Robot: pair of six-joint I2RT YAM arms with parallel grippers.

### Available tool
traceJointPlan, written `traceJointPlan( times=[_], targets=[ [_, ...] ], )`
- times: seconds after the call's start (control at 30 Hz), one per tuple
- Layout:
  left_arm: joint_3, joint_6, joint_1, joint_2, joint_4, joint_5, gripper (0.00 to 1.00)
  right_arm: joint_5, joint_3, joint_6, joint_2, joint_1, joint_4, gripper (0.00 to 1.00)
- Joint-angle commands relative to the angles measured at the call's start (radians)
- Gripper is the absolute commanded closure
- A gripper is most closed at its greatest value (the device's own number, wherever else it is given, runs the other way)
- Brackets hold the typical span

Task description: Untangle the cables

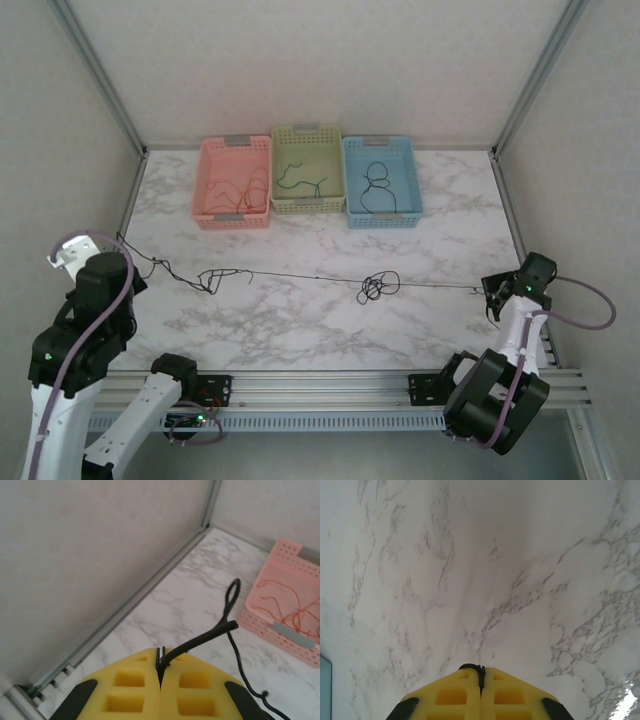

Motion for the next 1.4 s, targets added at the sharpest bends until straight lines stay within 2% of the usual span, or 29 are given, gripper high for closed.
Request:
traceJointPlan(
  times=[0.0, 0.13, 0.17, 0.33, 0.43, 0.67, 0.77, 0.87, 1.03, 1.3, 1.37],
  targets=[
    [0.085, 0.044, 0.013, 0.027, -0.063, -0.207, 1.0, 0.057, -0.017, 0.05, -0.005, -0.031, 0.019, 1.0],
    [0.123, 0.098, 0.012, 0.036, -0.04, -0.229, 1.0, 0.026, -0.029, 0.131, 0.012, -0.021, 0.079, 1.0],
    [0.118, 0.103, 0.013, 0.049, -0.031, -0.205, 1.0, 0.026, -0.016, 0.129, 0.032, -0.01, 0.078, 1.0],
    [0.035, 0.023, 0.013, 0.106, 0.016, 0.157, 1.0, 0.015, 0.015, 0.086, 0.051, 0.102, 0.079, 1.0],
    [-0.035, -0.015, 0.012, 0.131, 0.074, 0.338, 1.0, 0.036, 0.037, 0.057, 0.03, 0.176, 0.056, 1.0],
    [-0.119, -0.014, 0.011, 0.202, 0.185, 0.775, 1.0, -0.055, 0.093, -0.053, 0.043, 0.377, 0.015, 1.0],
    [-0.137, -0.015, 0.0, 0.225, 0.23, 0.921, 1.0, -0.079, 0.101, -0.069, 0.042, 0.486, 0.027, 1.0],
    [-0.138, -0.014, -0.016, 0.232, 0.261, 0.996, 1.0, -0.074, 0.132, -0.096, 0.046, 0.601, 0.028, 1.0],
    [-0.145, -0.013, -0.035, 0.243, 0.282, 1.074, 1.0, -0.087, 0.175, -0.128, 0.073, 0.734, 0.03, 1.0],
    [-0.2, -0.041, -0.116, 0.255, 0.348, 1.106, 1.0, -0.077, 0.256, -0.225, 0.166, 0.889, 0.006, 1.0],
    [-0.204, -0.037, -0.14, 0.265, 0.358, 1.102, 1.0, -0.083, 0.282, -0.266, 0.186, 0.942, -0.005, 0.88]
  ],
)
